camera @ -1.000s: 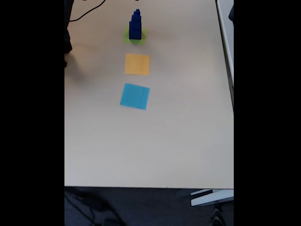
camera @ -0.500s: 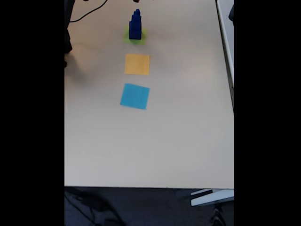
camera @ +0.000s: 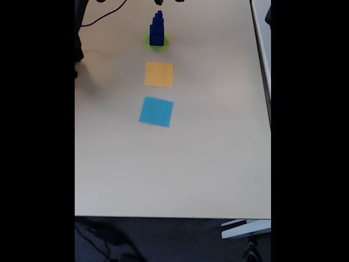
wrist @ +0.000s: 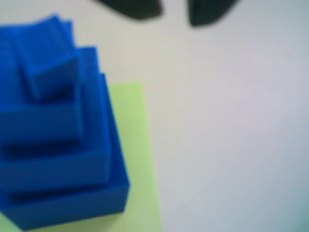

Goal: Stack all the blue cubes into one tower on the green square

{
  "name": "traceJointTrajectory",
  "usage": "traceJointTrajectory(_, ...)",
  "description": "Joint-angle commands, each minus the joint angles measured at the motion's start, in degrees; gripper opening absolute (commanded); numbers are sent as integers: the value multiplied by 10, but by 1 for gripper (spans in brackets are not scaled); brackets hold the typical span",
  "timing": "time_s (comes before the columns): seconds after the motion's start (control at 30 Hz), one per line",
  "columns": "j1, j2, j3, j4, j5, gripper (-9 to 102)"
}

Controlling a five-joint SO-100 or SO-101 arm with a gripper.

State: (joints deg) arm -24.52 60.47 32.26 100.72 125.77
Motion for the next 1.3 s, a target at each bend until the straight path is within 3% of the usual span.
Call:
traceJointTrajectory(0.0, 9, 1, -37, 1, -12, 0)
traceJointTrajectory(1.27, 13, -12, -39, 1, -25, 0)
